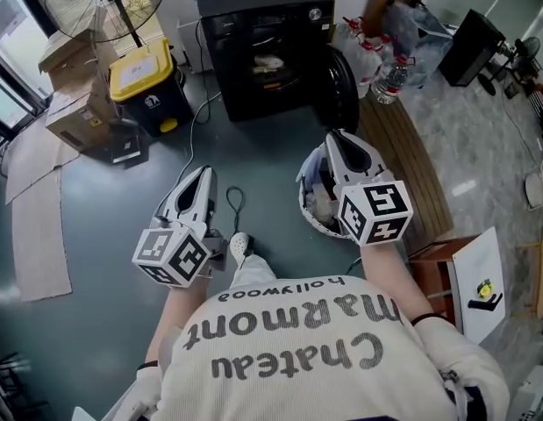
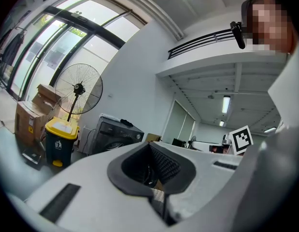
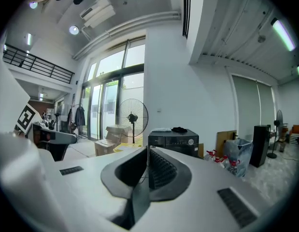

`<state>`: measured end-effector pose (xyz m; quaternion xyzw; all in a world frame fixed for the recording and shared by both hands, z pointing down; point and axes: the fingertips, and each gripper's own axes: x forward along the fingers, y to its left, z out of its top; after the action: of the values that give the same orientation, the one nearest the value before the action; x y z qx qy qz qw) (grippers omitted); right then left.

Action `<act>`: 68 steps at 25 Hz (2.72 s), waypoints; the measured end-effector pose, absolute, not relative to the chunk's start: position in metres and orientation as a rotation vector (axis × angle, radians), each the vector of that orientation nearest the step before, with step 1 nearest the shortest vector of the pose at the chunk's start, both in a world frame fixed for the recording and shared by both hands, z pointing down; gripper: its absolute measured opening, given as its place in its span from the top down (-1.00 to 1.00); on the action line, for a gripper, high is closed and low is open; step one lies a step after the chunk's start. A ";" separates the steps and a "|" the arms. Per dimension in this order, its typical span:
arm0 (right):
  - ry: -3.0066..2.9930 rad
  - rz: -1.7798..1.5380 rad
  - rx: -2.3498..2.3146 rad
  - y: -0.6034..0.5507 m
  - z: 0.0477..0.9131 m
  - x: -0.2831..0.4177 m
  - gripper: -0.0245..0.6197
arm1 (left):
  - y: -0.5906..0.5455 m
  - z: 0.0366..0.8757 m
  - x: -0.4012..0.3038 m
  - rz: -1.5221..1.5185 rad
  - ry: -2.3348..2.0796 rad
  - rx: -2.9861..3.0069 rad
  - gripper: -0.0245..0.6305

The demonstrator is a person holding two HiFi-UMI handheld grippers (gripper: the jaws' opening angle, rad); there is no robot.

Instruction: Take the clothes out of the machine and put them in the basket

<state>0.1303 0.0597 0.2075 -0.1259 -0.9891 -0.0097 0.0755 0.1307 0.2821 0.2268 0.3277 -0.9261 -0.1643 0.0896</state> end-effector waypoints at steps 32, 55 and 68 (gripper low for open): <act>-2.835 0.115 -0.253 0.118 0.266 -0.177 0.80 | 0.344 0.260 -0.195 -0.492 -2.664 1.032 0.90; -2.804 0.165 -0.414 0.006 0.266 -0.435 0.80 | 0.241 0.261 -0.424 -0.524 -2.725 0.867 0.90; -2.646 0.245 -0.360 -0.017 0.351 -0.444 0.80 | 0.219 0.303 -0.432 -0.484 -2.626 0.842 0.90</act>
<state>-0.4444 -0.0169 0.3505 -0.1307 -0.9607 0.0888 0.2281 -0.4317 0.2188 0.3030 0.2964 -0.9243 -0.1705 0.1698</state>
